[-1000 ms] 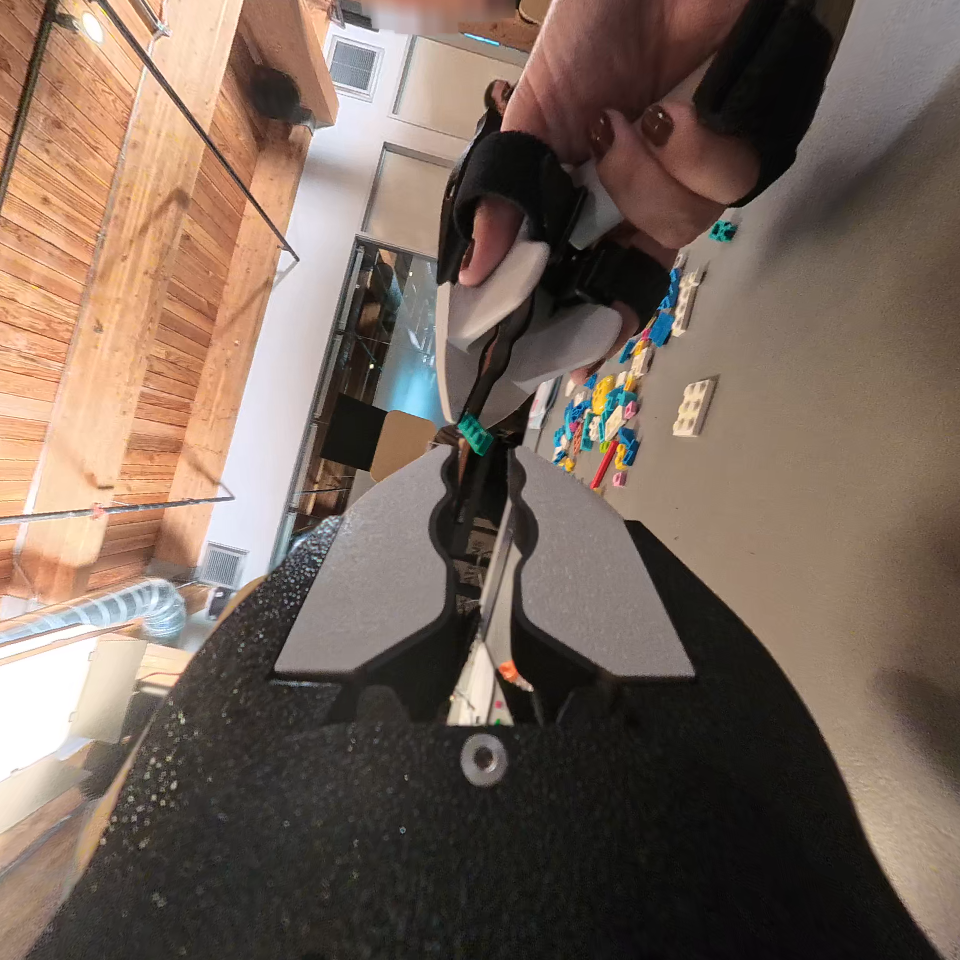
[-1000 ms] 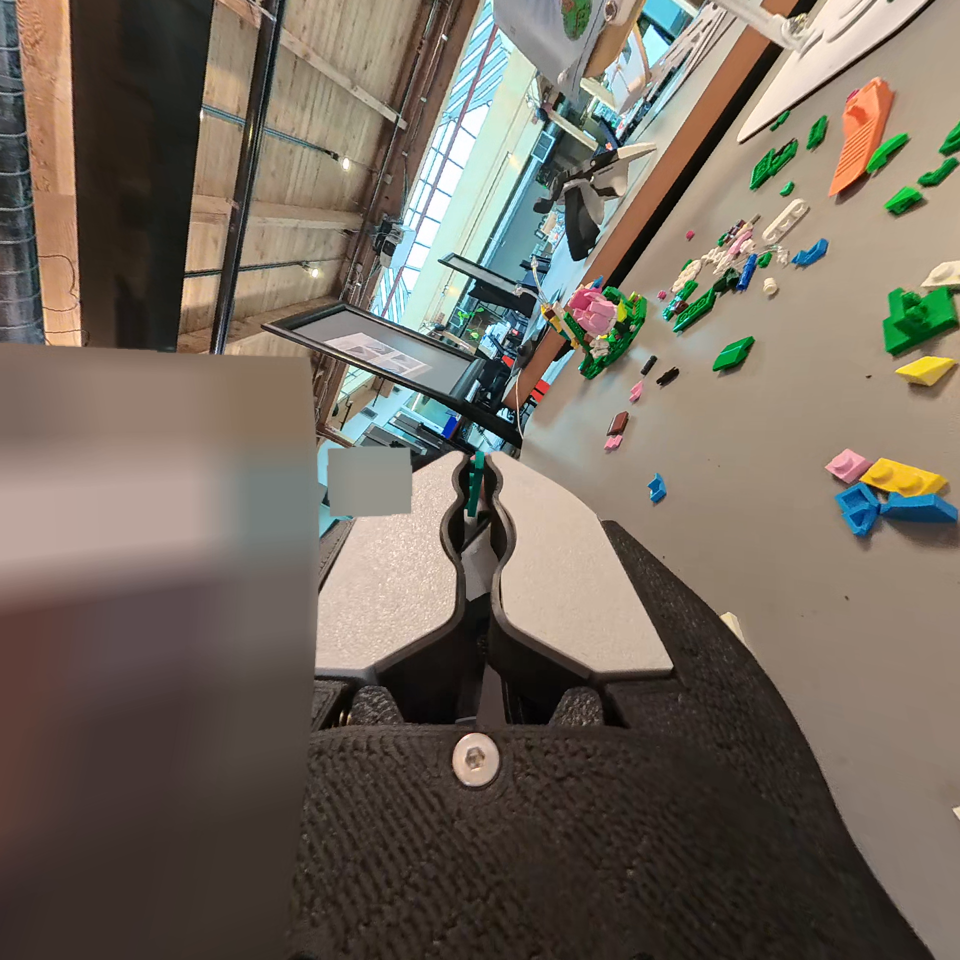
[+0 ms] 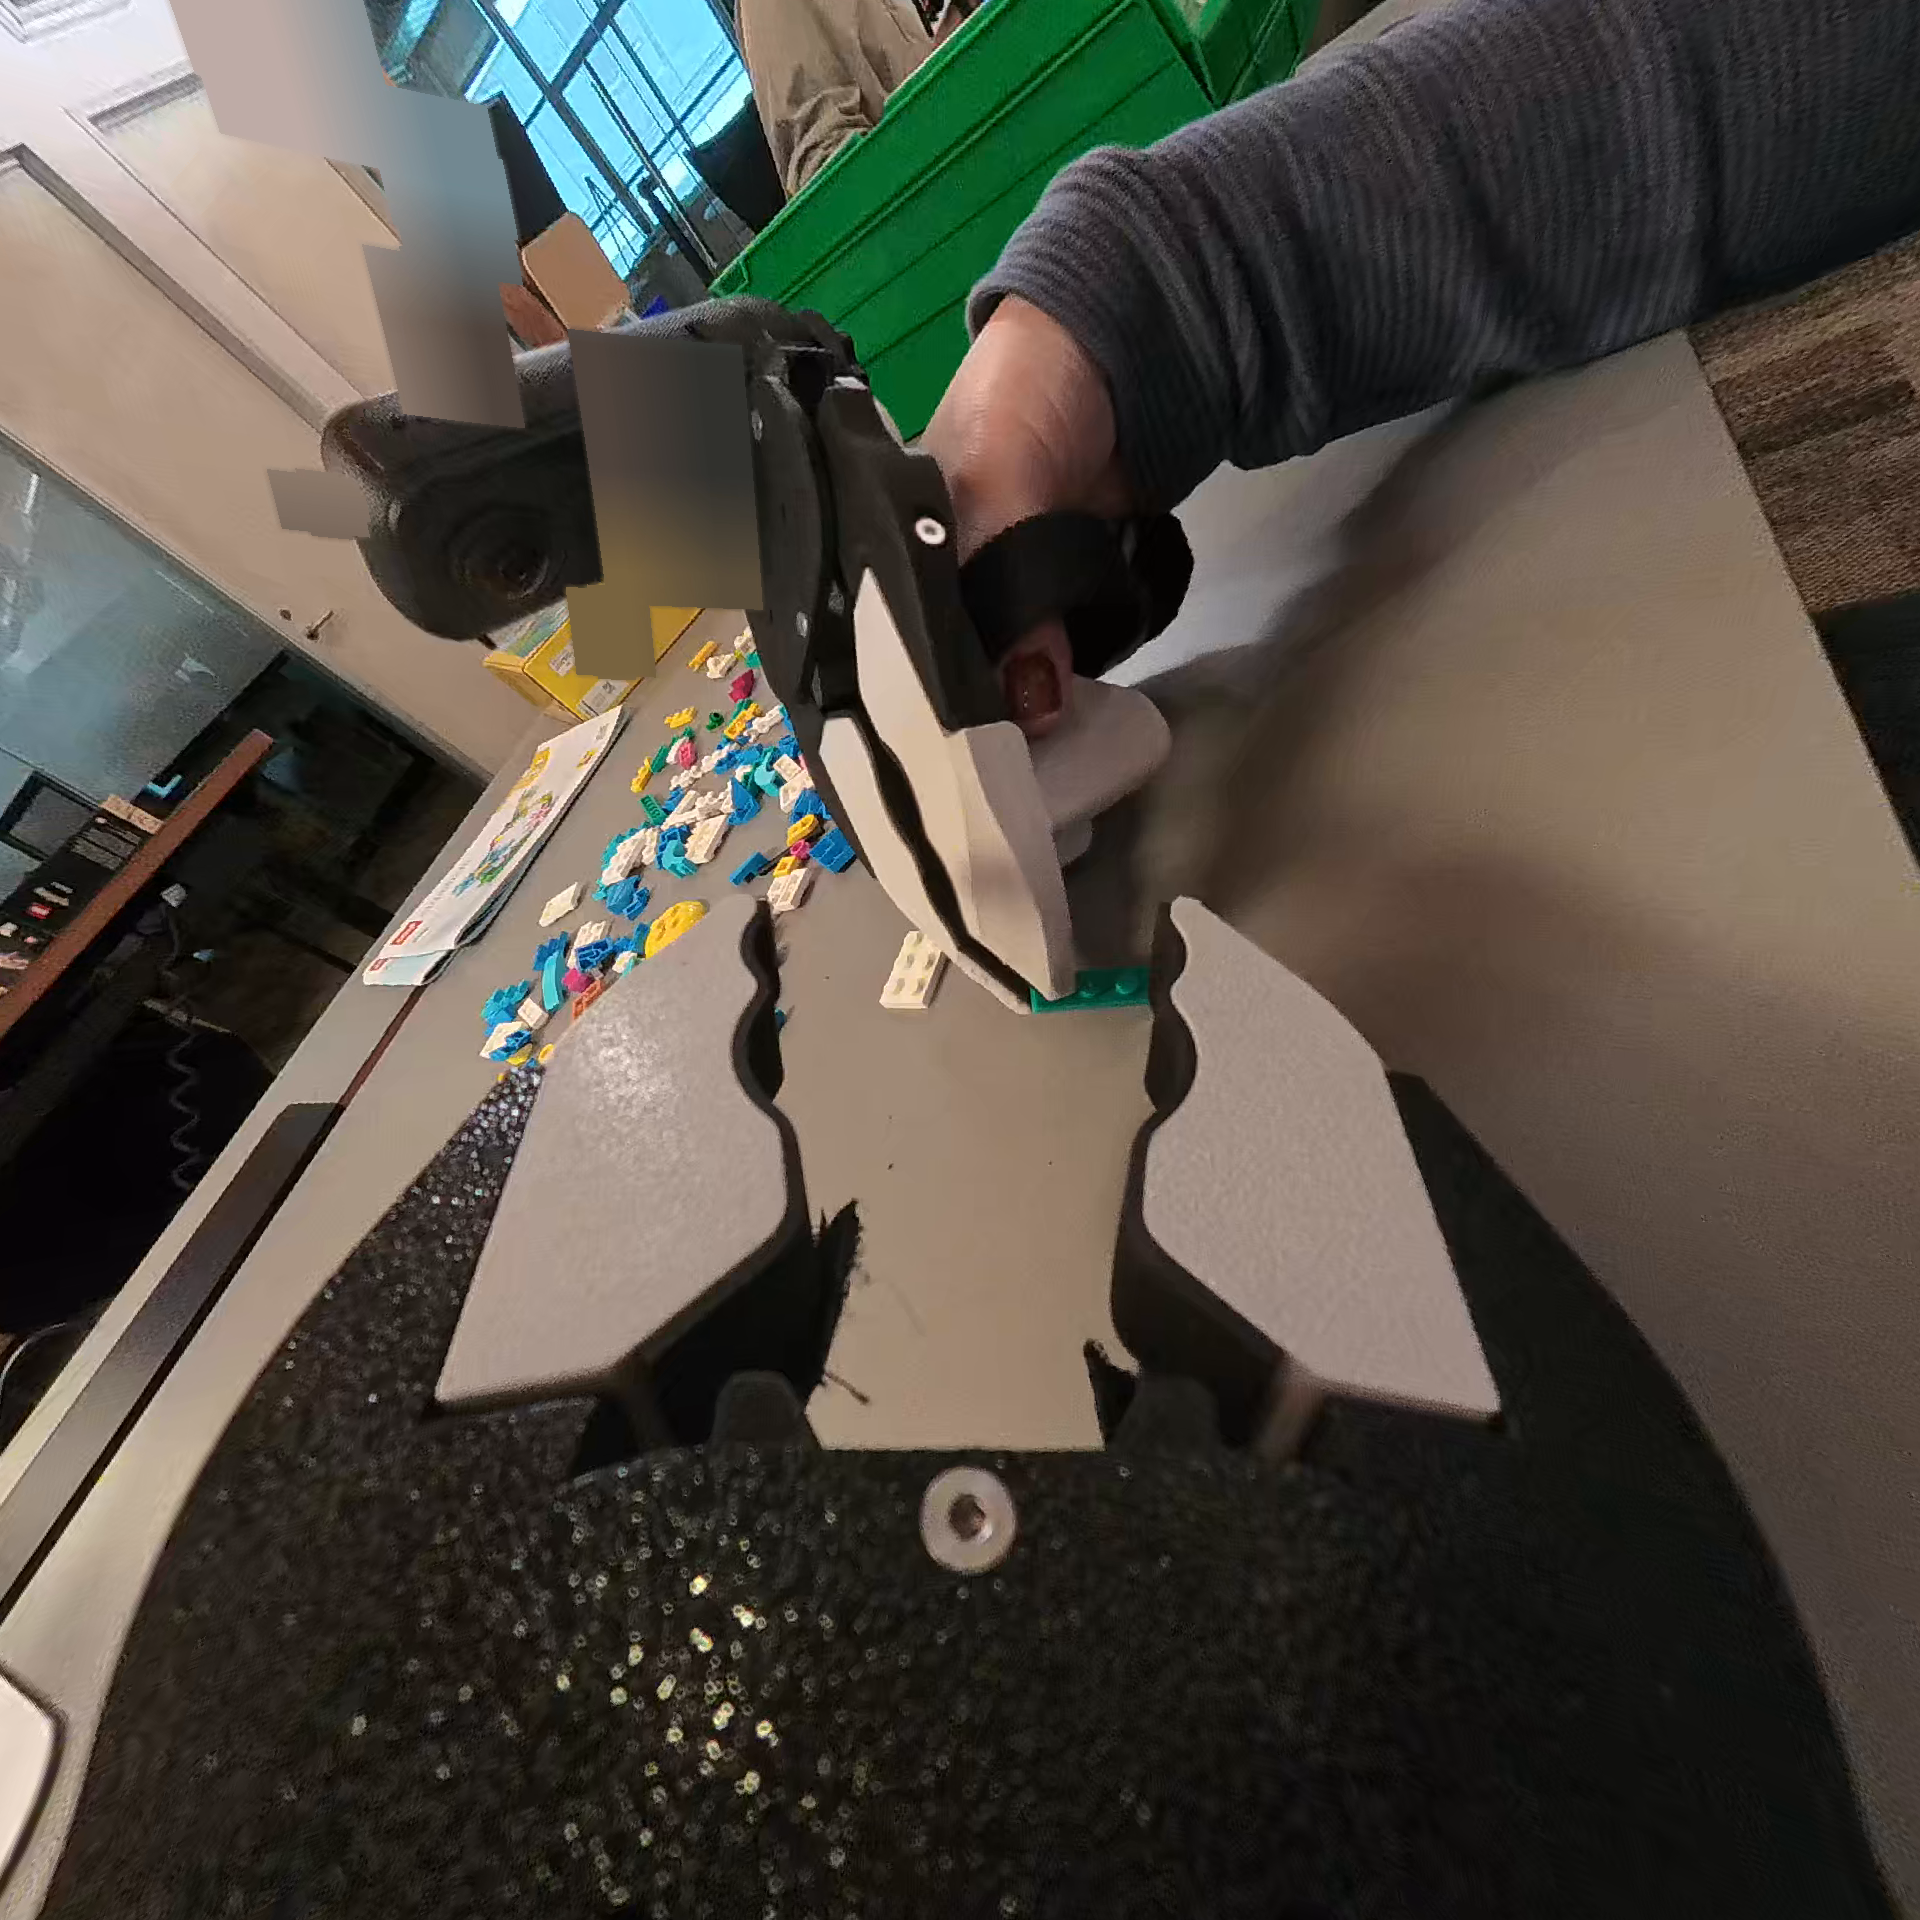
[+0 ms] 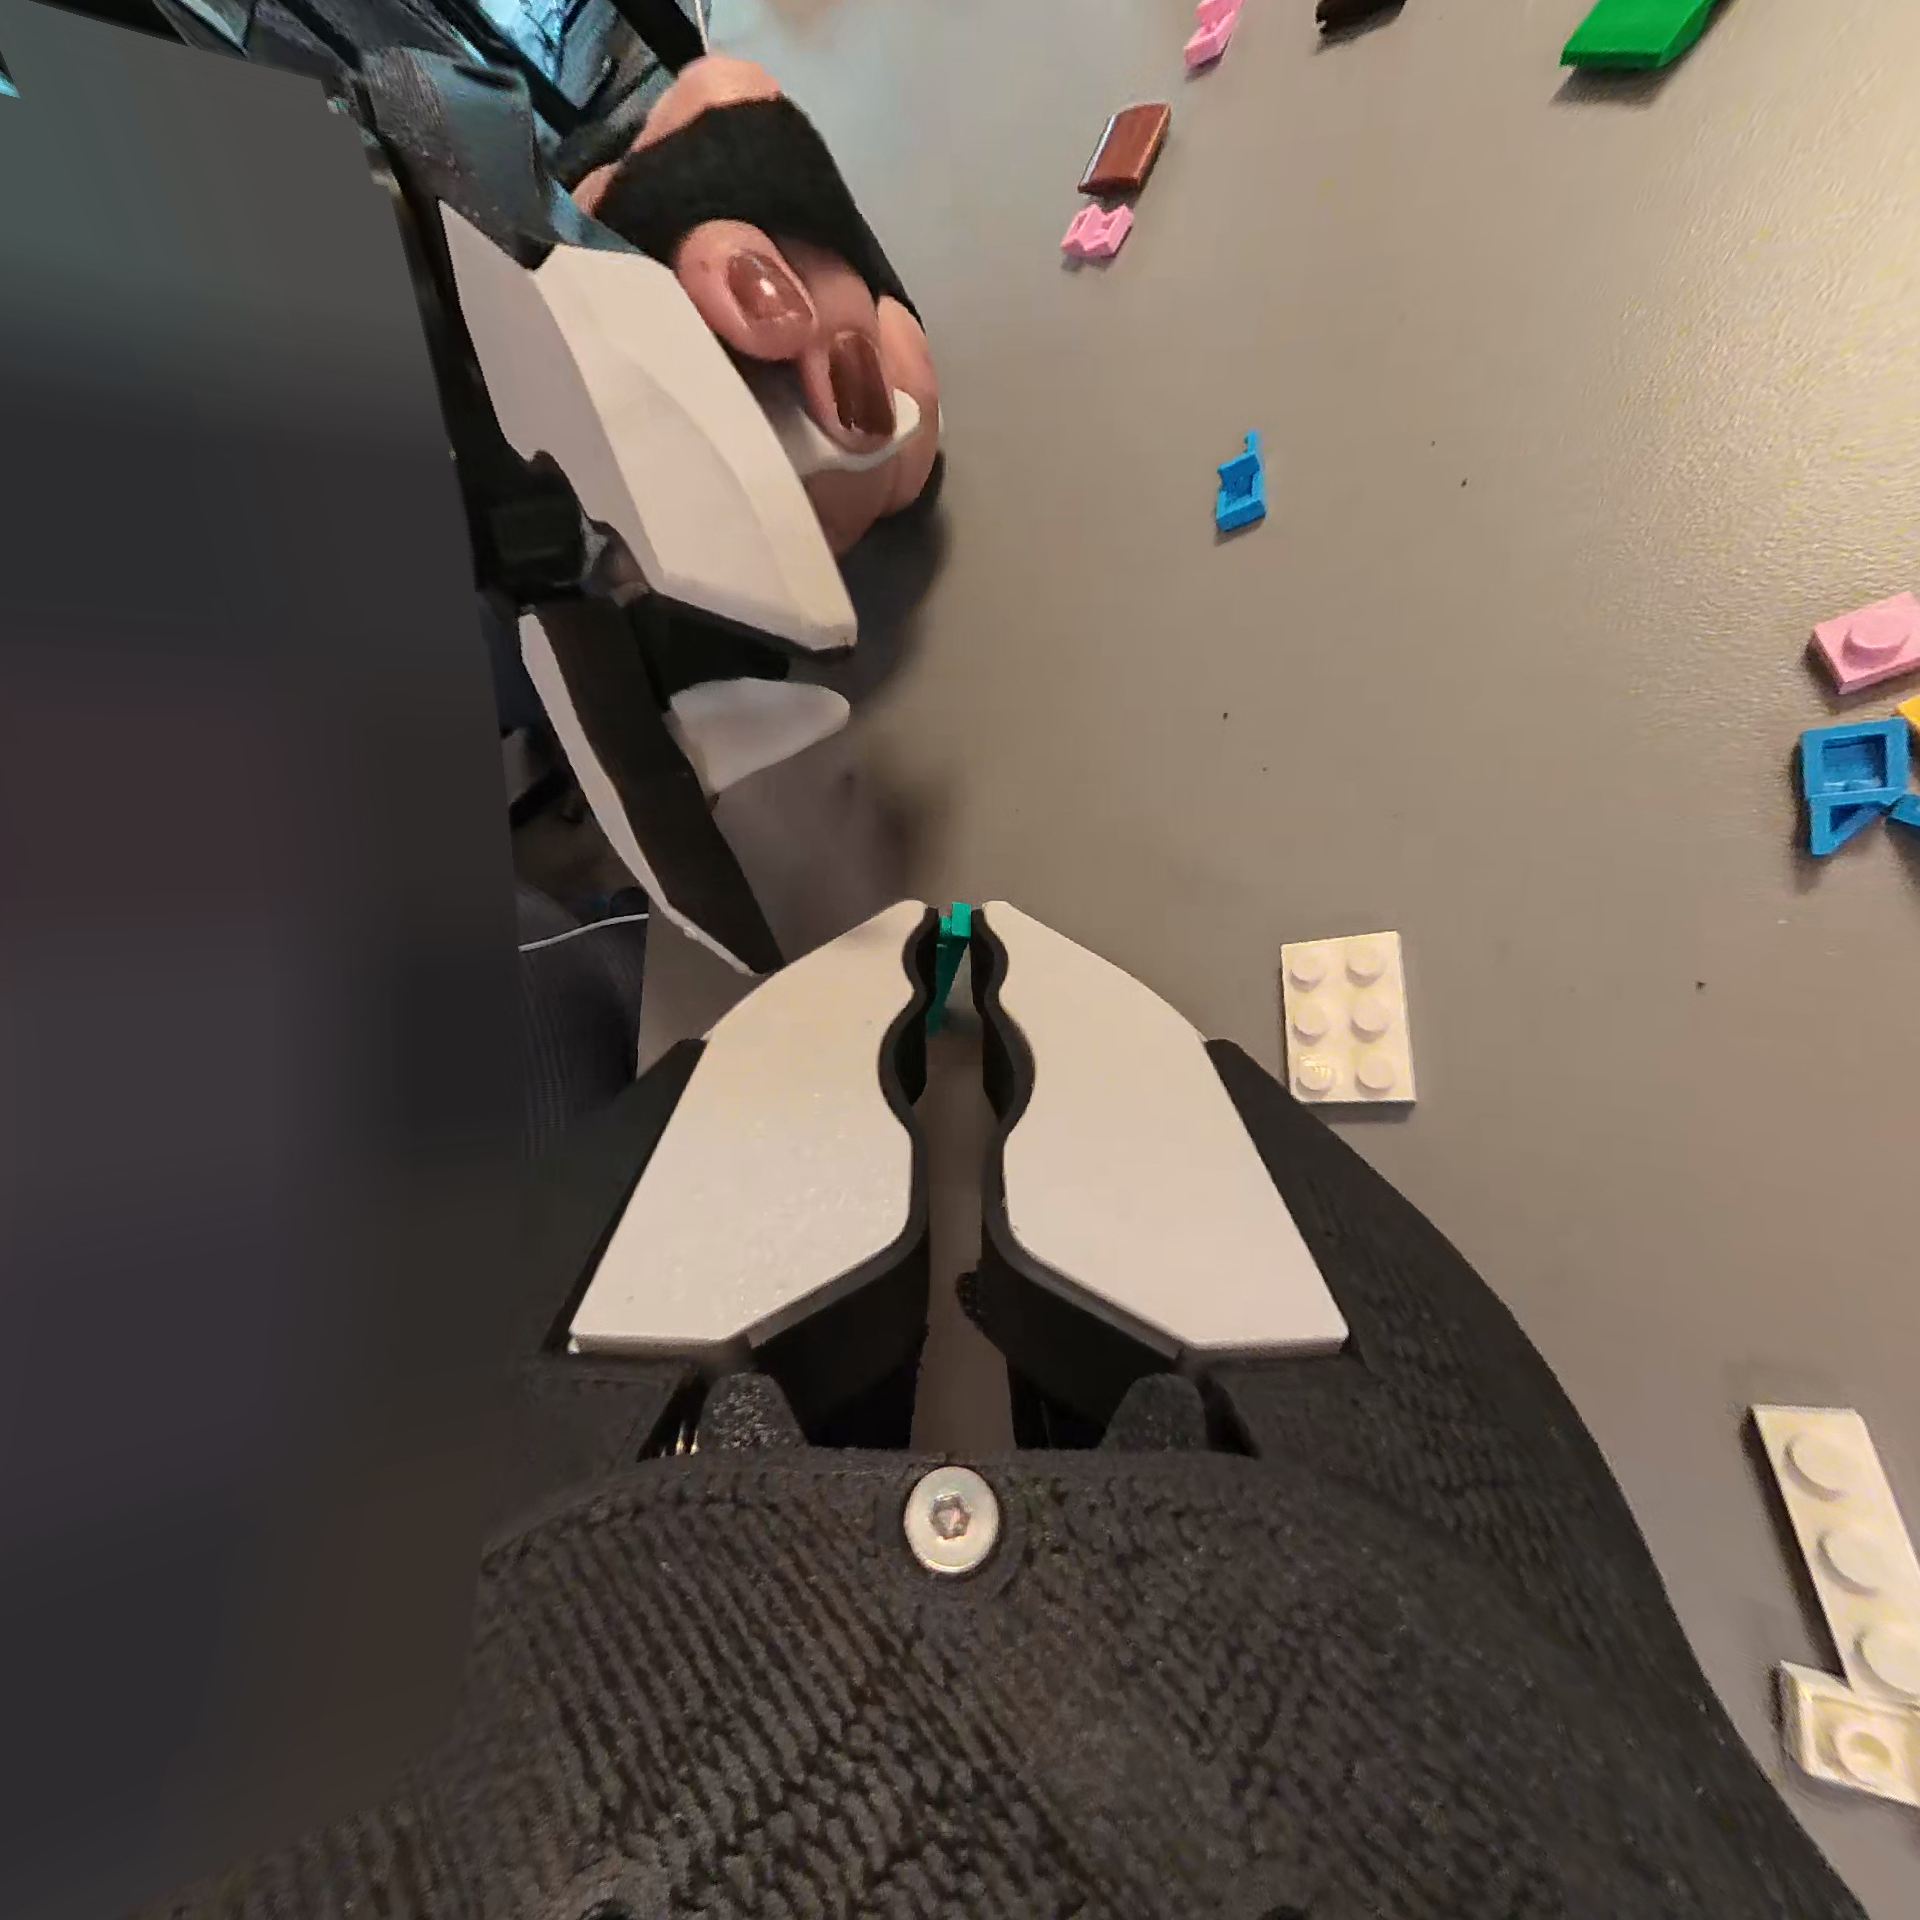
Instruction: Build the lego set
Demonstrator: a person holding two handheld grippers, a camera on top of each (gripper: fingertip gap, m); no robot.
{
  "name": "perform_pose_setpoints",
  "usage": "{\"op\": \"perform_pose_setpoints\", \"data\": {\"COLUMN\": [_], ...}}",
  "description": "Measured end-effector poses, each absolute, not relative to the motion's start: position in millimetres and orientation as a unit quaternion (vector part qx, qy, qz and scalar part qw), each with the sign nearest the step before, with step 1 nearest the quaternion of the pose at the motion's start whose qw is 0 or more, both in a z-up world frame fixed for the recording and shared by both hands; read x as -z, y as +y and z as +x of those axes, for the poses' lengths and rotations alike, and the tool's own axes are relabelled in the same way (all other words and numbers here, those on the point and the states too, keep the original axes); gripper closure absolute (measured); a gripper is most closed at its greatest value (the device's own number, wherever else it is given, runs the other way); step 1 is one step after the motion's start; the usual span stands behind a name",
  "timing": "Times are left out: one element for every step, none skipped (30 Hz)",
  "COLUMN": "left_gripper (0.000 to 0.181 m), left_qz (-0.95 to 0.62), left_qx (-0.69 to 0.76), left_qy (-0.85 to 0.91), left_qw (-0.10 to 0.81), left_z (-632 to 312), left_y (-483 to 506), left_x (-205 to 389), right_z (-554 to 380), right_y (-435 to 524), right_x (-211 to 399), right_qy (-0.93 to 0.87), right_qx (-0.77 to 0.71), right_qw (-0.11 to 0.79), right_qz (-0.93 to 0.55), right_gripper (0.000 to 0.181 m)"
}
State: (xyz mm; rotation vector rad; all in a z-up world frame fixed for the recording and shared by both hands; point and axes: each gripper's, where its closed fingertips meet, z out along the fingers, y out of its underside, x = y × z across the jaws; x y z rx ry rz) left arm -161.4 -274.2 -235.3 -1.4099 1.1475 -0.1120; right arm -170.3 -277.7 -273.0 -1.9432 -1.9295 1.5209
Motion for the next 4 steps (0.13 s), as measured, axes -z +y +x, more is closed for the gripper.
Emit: {"op": "perform_pose_setpoints", "data": {"left_gripper": [0.113, 0.113, 0.113, 0.113], "left_qz": [-0.612, -0.613, -0.614, -0.615], "left_qx": [0.05, 0.052, 0.052, 0.052], "left_qy": [0.497, 0.497, 0.497, 0.497], "left_qw": [0.613, 0.612, 0.611, 0.61], "left_z": [-161.4, -161.4, -161.5, -161.4], "left_y": [-274.2, -274.1, -273.8, -273.8], "left_x": [235.5, 235.7, 236.1, 236.4], "right_z": [-170.2, -170.3, -170.2, -170.4], "right_y": [-276.9, -276.4, -276.4, -276.7], "right_x": [274.2, 275.4, 276.1, 276.1], "right_qy": [-0.621, -0.625, -0.628, -0.629], "right_qx": [-0.479, -0.474, -0.472, -0.472], "right_qw": [0.01, 0.014, 0.016, 0.017], "right_qz": [-0.62, -0.62, -0.619, -0.617], "right_gripper": [0.177, 0.176, 0.176, 0.175]}}
